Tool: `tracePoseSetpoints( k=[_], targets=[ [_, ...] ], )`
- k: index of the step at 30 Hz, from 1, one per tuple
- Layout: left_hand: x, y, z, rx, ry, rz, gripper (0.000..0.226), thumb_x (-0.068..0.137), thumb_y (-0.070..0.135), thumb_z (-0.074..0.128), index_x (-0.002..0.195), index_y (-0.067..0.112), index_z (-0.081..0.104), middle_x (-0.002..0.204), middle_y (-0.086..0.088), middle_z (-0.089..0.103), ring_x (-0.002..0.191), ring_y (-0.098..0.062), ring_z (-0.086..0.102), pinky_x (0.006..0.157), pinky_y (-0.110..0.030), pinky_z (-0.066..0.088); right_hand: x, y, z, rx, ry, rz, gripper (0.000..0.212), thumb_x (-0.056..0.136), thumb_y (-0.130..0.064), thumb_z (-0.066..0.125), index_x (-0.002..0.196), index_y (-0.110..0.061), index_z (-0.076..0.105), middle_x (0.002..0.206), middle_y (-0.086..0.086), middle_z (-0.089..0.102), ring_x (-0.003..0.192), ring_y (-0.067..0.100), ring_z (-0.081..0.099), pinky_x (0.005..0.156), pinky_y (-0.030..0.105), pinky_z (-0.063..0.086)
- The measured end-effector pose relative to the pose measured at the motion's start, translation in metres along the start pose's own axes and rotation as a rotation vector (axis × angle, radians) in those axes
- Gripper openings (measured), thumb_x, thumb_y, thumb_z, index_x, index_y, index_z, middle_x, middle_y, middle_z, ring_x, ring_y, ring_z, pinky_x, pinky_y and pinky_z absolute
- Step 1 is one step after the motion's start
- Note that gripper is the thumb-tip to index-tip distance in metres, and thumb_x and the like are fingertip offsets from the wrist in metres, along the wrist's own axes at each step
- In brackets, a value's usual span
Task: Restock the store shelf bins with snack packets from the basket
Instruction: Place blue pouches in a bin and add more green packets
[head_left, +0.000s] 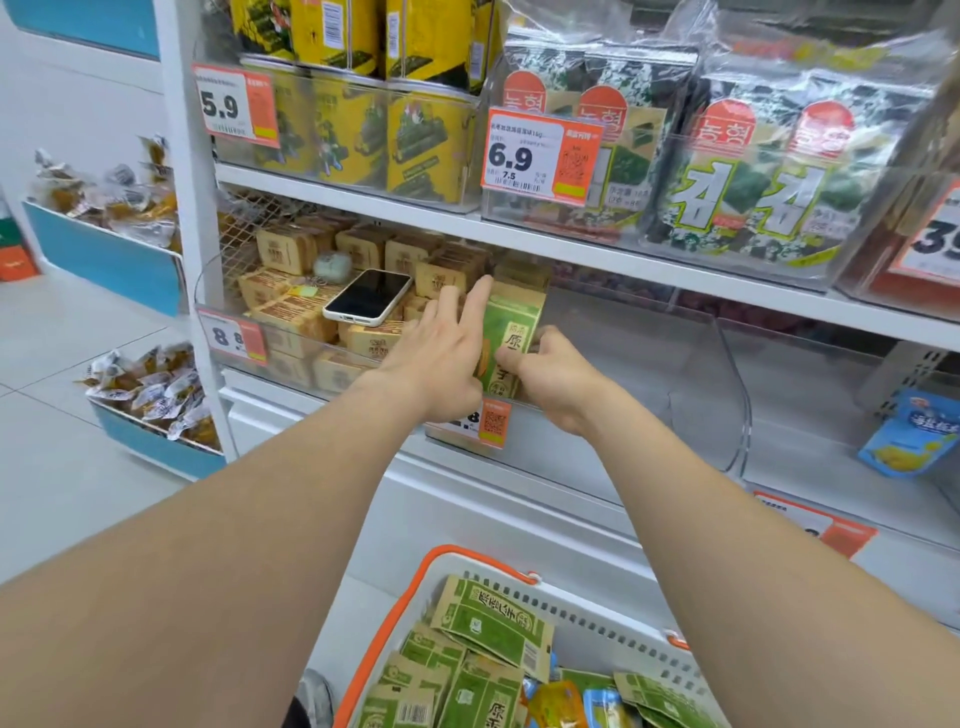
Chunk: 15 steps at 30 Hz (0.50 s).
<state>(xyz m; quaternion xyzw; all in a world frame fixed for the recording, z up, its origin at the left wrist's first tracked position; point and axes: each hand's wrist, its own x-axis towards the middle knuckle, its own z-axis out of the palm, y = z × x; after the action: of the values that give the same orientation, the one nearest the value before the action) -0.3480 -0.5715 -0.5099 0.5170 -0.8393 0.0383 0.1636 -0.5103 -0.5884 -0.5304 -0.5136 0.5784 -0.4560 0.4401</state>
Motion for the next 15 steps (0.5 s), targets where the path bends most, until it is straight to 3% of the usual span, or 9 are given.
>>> tracePoseSetpoints(
  k=[4,7,10,12,15],
  targets=[
    [-0.0012,0.0012,0.0027,0.013,-0.028,-0.02,0.097,0.085,0.022,0.062,0.163,0.01,0.006,0.145,-0.017,0.025,0.132,-0.04,0.034,0.106,-0.05,0.035,-0.0017,-0.0016,0.0063,-0.245,0.0,0.023,0.01,0.089,-0.016,0.079,0.094,-0.021,0.072,0.097,0.001,0.075,0.089,0.022,0.07,0.076,0.036,0.06],
    [-0.0006,0.0025,0.0039,0.022,-0.019,-0.012,0.079,0.085,0.024,0.062,0.153,0.012,0.024,0.148,-0.015,0.021,0.132,-0.039,0.033,0.106,-0.051,0.036,-0.0002,-0.0041,0.0056,-0.296,0.008,0.149,0.015,0.081,-0.013,0.081,0.095,-0.018,0.077,0.098,0.005,0.077,0.087,0.022,0.073,0.072,0.041,0.065],
    [-0.0011,0.0014,0.0049,-0.036,0.025,-0.005,0.086,0.084,0.023,0.063,0.157,0.013,0.018,0.15,-0.014,0.022,0.133,-0.038,0.033,0.107,-0.052,0.035,-0.0013,-0.0059,0.0039,-0.271,0.006,0.207,0.025,0.074,-0.009,0.083,0.097,-0.015,0.077,0.098,0.01,0.078,0.081,0.026,0.077,0.064,0.044,0.065],
    [-0.002,0.0018,0.0051,-0.03,0.03,-0.015,0.092,0.085,0.024,0.063,0.161,0.011,0.012,0.153,-0.015,0.022,0.135,-0.038,0.032,0.109,-0.052,0.033,-0.0034,-0.0052,0.0027,-0.274,0.019,0.2,0.029,0.07,-0.016,0.086,0.097,-0.015,0.076,0.096,0.009,0.078,0.074,0.026,0.078,0.062,0.042,0.065],
    [-0.0018,0.0051,0.0056,0.047,0.022,-0.004,0.08,0.086,0.028,0.06,0.155,0.011,0.023,0.149,-0.015,0.026,0.13,-0.038,0.034,0.106,-0.051,0.033,-0.0091,-0.0028,0.0027,-0.47,0.144,0.117,0.043,0.065,-0.042,0.085,0.094,-0.013,0.07,0.088,0.005,0.073,0.072,0.024,0.074,0.051,0.034,0.06]
  ],
)
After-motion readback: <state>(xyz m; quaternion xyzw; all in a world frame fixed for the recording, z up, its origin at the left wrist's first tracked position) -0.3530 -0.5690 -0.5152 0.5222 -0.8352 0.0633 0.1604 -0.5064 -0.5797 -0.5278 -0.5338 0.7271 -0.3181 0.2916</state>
